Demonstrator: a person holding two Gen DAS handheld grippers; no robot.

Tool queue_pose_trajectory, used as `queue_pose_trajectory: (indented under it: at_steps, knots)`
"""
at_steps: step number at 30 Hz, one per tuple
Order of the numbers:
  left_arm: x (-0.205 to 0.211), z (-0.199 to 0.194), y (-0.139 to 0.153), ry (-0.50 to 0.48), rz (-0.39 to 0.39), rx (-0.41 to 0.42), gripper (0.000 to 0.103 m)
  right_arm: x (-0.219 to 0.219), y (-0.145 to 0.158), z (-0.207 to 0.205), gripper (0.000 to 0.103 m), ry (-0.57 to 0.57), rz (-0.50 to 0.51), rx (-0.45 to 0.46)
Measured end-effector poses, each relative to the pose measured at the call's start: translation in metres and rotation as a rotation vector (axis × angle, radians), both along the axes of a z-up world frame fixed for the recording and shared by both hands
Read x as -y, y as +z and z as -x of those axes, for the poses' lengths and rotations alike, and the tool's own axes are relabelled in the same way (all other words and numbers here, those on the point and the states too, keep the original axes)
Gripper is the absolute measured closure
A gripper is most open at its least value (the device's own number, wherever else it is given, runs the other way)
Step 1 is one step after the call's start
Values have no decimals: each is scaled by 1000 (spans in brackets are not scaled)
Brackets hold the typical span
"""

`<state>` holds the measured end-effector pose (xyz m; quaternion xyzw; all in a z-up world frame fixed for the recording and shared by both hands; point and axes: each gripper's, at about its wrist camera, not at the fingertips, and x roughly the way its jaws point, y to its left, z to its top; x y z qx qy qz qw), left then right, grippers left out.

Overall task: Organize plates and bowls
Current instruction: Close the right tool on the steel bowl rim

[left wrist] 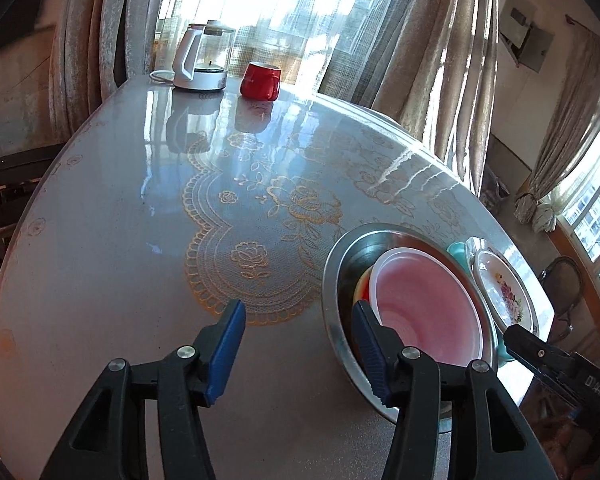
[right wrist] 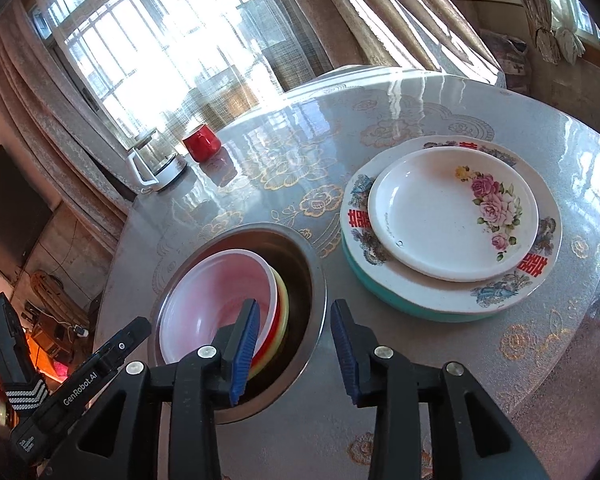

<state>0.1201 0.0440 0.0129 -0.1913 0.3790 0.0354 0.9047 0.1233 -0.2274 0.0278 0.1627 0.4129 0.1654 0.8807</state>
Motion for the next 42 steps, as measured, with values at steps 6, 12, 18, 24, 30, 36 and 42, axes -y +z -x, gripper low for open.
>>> queue_pose_trajectory:
  at_steps: [6, 12, 18, 24, 30, 36, 42]
  knots:
    - [2, 1, -1, -35, 37, -15, 61, 0, -16, -3, 66, -1, 1, -74]
    - [7, -7, -6, -92, 77, -59, 72, -6, -21, -7, 66, -2, 38, -96]
    - [14, -9, -4, -136, 66, -55, 86, -7, -28, -10, 68, -10, 55, -114]
    - [13, -13, -6, -157, 77, -63, 86, -12, -31, -17, 68, 0, 83, -120]
    - [8, -16, -7, -186, 103, -82, 86, -14, -37, -20, 68, 12, 60, -133]
    - [13, -17, -6, -219, 72, -88, 85, -16, -41, -20, 77, 52, 25, -127]
    - [11, -15, -8, -244, 88, -67, 85, -19, -42, -20, 81, 71, 32, -117]
